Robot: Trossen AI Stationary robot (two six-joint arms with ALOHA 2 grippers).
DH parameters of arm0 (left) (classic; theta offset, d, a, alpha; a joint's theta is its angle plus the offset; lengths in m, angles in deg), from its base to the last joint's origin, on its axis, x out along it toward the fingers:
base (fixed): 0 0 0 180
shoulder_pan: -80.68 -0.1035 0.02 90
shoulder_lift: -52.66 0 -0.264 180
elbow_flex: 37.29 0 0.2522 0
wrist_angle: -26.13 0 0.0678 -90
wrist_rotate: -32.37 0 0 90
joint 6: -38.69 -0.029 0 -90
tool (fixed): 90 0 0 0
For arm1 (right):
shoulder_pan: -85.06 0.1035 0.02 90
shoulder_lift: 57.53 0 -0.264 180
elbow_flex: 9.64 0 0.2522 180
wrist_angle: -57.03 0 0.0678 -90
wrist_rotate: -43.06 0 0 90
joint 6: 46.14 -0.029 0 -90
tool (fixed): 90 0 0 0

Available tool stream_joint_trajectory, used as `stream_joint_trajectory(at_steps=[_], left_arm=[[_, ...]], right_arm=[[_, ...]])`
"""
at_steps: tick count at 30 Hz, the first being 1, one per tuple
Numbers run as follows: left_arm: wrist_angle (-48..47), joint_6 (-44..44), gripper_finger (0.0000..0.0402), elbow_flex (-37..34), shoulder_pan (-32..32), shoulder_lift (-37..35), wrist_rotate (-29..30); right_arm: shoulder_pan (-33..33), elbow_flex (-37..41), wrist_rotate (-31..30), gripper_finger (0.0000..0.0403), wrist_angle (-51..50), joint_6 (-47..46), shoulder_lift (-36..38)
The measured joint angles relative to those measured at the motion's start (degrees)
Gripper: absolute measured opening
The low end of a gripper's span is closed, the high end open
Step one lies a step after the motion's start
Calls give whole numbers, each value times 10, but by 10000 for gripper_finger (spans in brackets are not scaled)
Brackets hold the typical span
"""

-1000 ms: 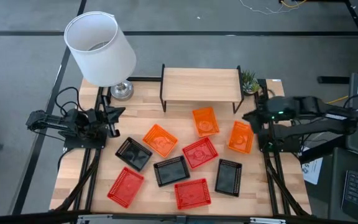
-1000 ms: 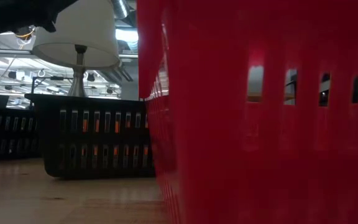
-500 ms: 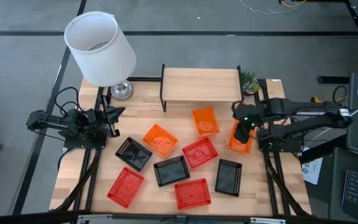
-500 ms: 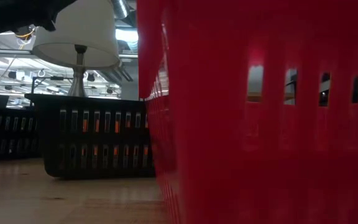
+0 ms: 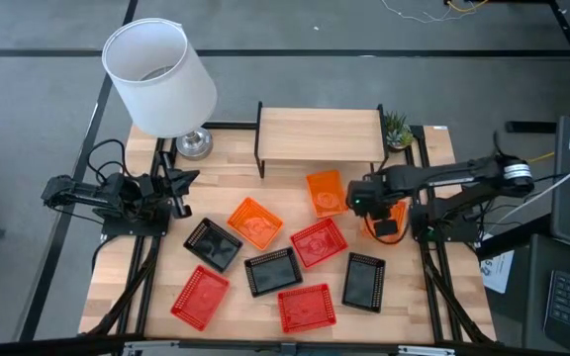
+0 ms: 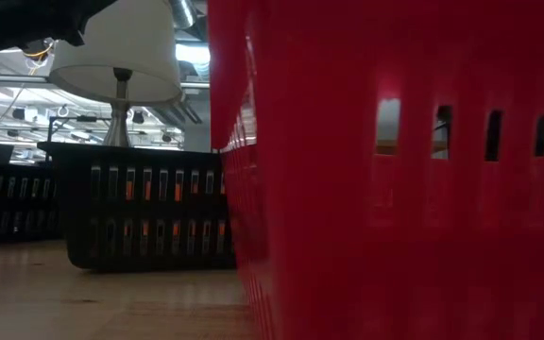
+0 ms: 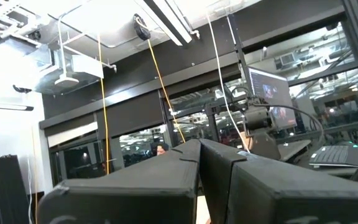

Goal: Stack baskets on shelf by color
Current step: Put the right orange bin on the shelf

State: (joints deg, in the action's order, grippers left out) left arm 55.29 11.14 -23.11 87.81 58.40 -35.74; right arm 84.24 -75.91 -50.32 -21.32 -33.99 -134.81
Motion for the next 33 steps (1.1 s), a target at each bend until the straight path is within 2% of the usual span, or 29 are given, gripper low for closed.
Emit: stream_joint_trajectory(at_steps=[4,9,15,23,33], left_arm=[[0,0,0,0,0,0,0],[0,0,0,0,0,0,0],[-2,1,0,0,0,0,0],[-4,1,0,0,0,0,0],[-10,1,0,0,0,0,0]], right_arm=[[0,0,-10,96,0,48,-36],[0,0,-64,96,3,77,-61],[2,0,-67,96,7,140,-75],[3,0,-50,96,26,205,-93],[3,1,2,96,42,198,-125]])
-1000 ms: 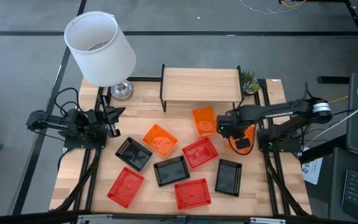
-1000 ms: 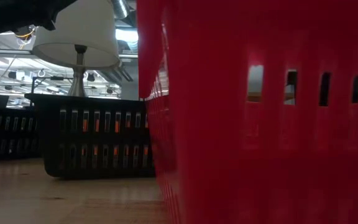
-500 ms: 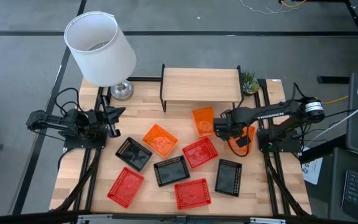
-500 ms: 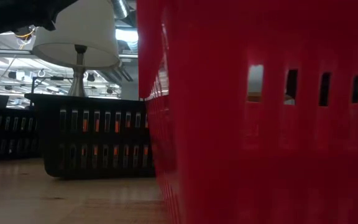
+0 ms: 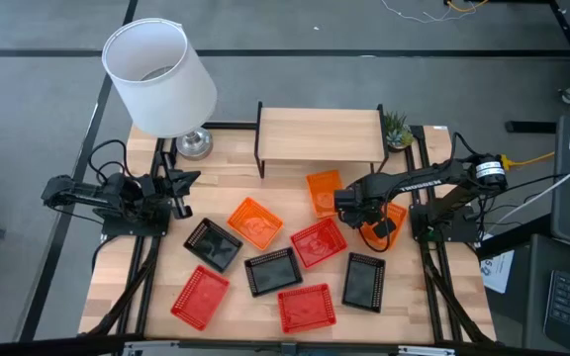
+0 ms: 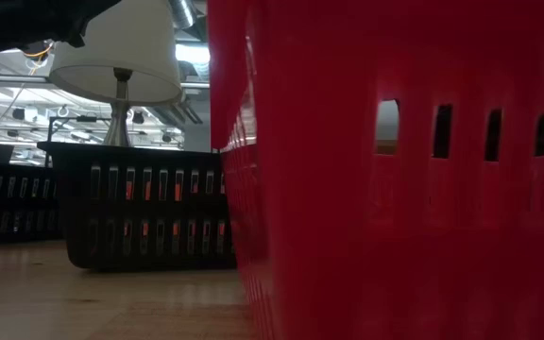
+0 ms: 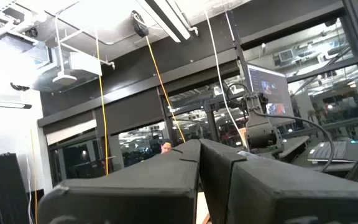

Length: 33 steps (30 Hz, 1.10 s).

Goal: Stack baskets on shelf by color
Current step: Put the right orange bin on the shelf

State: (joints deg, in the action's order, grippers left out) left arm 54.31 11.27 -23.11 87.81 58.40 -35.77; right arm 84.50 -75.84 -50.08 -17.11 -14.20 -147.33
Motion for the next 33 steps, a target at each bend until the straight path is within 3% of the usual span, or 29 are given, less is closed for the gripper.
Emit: stream_joint_trajectory(at_steps=[6,11,16,21,30,33], left_arm=[[-3,0,0,0,0,0,0],[-4,0,0,0,0,0,0],[-4,0,0,0,0,0,0],[-3,0,0,0,0,0,0],[-3,2,0,0,0,0,0],[-3,2,0,0,0,0,0]], right_arm=[[0,0,4,84,4,-20,2],[0,0,-6,14,-14,-32,2],[0,0,-9,8,-40,-34,3],[0,-14,-58,6,-93,-77,4],[0,-185,-79,6,-285,-238,7],[0,-256,-74,6,-295,-286,24]])
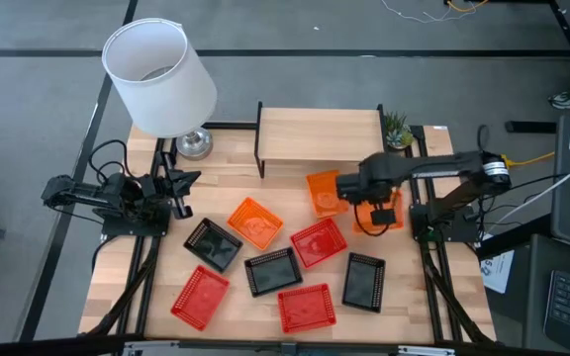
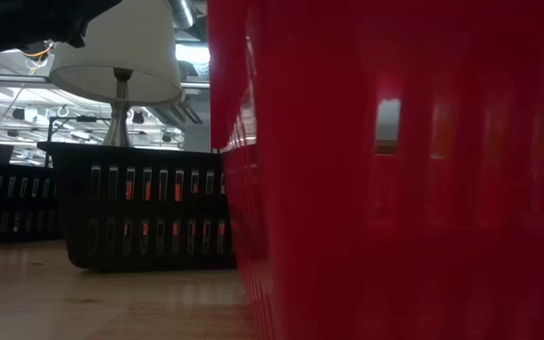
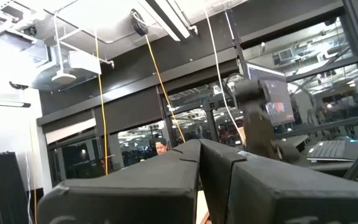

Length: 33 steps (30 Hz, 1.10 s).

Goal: Stack baskets on shelf by color
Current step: Put the right orange bin on the shelf

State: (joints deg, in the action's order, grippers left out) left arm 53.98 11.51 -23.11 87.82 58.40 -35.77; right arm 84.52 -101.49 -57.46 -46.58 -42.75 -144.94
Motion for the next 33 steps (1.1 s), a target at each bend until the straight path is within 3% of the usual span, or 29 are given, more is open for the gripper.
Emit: stream_joint_trajectory(at_steps=[4,9,14,18,21,26,33], left_arm=[[0,0,0,0,0,0,0],[0,0,0,0,0,0,0],[0,0,0,0,0,0,0],[0,0,0,0,0,0,0],[0,0,0,0,0,0,0],[0,0,0,0,0,0,0],[0,2,0,0,0,0,0]], right_arm=[[0,-97,15,4,10,-19,40],[-3,-207,-102,4,48,-81,93],[-29,-271,-235,4,144,-154,137],[-88,-299,-259,4,186,-184,146],[-157,-305,-194,4,185,-183,137],[-277,-302,-13,4,182,-166,91],[-425,-301,154,4,151,-134,6]])
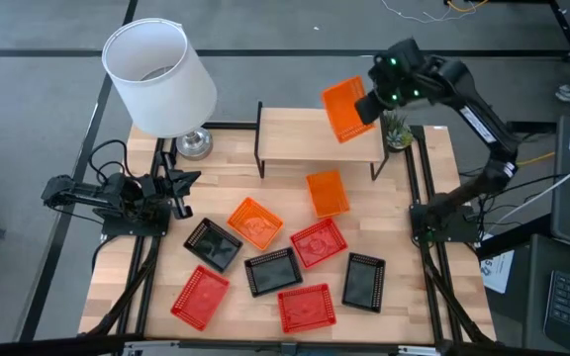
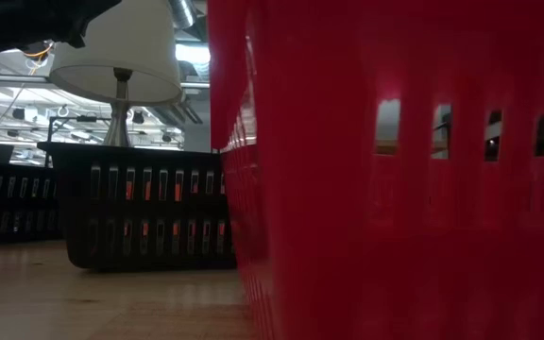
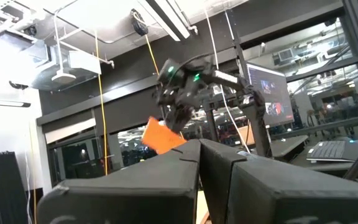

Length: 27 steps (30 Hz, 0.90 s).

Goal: Stack baskets on shelf by color
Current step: Put the right orange bin on the shelf

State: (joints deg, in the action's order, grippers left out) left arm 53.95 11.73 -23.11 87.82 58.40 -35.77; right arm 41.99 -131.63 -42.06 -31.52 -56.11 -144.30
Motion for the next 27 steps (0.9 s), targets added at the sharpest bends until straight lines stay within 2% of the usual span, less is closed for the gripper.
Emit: stream_joint_trajectory(at_steps=[5,11,21,27], left_arm=[[0,18,0,0,0,0,0],[-2,58,0,0,0,0,0],[-6,59,0,0,0,0,0],[-9,60,0,0,0,0,0]], right_arm=[[-80,0,79,7,-63,-33,-34],[-133,0,87,5,-107,-47,-59],[-142,0,89,4,-140,-49,-126],[-144,0,124,4,-149,-60,-145]])
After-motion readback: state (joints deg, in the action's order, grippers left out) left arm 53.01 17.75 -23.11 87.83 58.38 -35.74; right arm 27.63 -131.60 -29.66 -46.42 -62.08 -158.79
